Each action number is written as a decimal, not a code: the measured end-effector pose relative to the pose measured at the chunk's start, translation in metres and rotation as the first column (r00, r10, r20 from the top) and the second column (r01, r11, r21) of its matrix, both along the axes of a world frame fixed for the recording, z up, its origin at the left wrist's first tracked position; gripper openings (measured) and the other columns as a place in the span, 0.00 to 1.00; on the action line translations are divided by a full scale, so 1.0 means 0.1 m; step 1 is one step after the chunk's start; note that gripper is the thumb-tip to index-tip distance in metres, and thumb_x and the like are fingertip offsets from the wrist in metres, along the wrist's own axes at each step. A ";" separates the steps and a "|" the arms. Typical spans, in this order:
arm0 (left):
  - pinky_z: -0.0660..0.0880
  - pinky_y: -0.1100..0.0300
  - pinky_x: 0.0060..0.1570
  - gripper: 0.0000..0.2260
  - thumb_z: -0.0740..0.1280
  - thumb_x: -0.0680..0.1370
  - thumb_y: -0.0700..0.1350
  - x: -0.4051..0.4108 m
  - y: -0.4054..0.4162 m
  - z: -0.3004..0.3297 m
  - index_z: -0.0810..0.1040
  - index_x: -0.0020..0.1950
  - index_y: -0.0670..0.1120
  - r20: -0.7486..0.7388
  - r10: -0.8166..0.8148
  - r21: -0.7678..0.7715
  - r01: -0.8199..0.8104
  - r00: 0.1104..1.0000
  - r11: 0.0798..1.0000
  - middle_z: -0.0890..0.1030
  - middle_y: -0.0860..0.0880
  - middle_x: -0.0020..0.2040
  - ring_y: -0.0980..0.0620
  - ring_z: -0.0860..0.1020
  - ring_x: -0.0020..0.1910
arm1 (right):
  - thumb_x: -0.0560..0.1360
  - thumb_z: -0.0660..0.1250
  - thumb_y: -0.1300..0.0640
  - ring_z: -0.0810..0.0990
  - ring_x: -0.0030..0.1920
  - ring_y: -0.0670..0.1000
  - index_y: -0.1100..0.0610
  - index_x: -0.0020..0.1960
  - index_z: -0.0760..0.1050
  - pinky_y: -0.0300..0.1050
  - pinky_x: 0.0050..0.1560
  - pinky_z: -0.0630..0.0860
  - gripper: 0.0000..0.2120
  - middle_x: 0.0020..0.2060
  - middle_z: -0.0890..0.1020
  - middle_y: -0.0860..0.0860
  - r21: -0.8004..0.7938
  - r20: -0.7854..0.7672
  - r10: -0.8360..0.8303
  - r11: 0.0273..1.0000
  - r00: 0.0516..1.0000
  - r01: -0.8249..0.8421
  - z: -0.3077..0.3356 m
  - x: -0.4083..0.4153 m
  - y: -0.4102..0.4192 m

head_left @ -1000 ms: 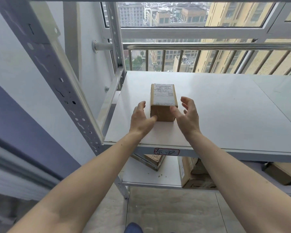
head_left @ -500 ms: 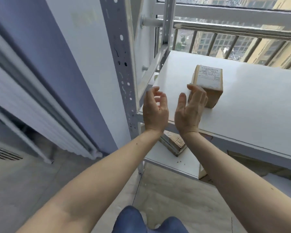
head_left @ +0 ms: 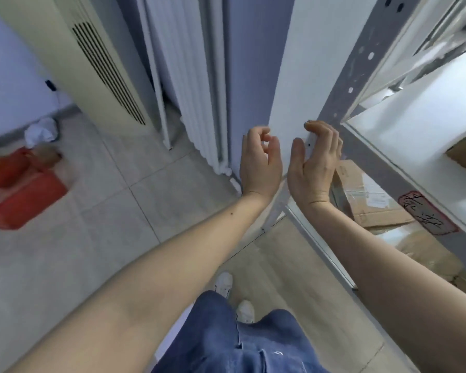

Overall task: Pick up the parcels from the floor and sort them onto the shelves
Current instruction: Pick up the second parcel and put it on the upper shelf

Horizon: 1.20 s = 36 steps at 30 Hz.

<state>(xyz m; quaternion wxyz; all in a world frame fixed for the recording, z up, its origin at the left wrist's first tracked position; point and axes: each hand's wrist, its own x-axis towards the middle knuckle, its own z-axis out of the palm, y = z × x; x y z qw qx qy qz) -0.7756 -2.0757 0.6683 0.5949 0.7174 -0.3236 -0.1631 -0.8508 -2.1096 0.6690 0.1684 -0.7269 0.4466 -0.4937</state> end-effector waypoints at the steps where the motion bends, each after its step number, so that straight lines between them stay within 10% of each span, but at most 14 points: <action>1: 0.74 0.60 0.46 0.11 0.61 0.81 0.44 0.10 0.10 -0.04 0.74 0.61 0.42 -0.023 0.042 0.011 -0.041 0.999 0.999 0.78 0.47 0.54 0.55 0.75 0.46 | 0.77 0.63 0.62 0.74 0.60 0.58 0.63 0.59 0.75 0.53 0.62 0.69 0.12 0.57 0.79 0.59 0.027 -0.007 0.044 0.999 0.999 -0.044 -0.04 0.11 0.07; 18: 0.73 0.57 0.47 0.11 0.65 0.79 0.43 1.73 2.57 -0.71 0.73 0.60 0.42 -0.106 0.685 0.276 -0.641 0.721 0.716 0.79 0.45 0.56 0.48 0.78 0.50 | 0.71 0.65 0.66 0.73 0.60 0.60 0.62 0.56 0.77 0.41 0.58 0.65 0.14 0.57 0.77 0.59 0.351 -0.183 0.727 0.677 0.662 -0.647 -0.69 2.03 2.09; 36: 0.77 0.47 0.60 0.12 0.62 0.80 0.46 3.09 6.07 -1.20 0.75 0.61 0.42 -0.304 0.928 0.400 -0.855 0.217 0.331 0.82 0.43 0.54 0.41 0.82 0.55 | 0.73 0.67 0.63 0.79 0.56 0.48 0.55 0.61 0.76 0.44 0.55 0.76 0.16 0.61 0.78 0.51 0.699 -0.162 0.987 0.119 0.007 -0.705 -0.99 4.02 5.25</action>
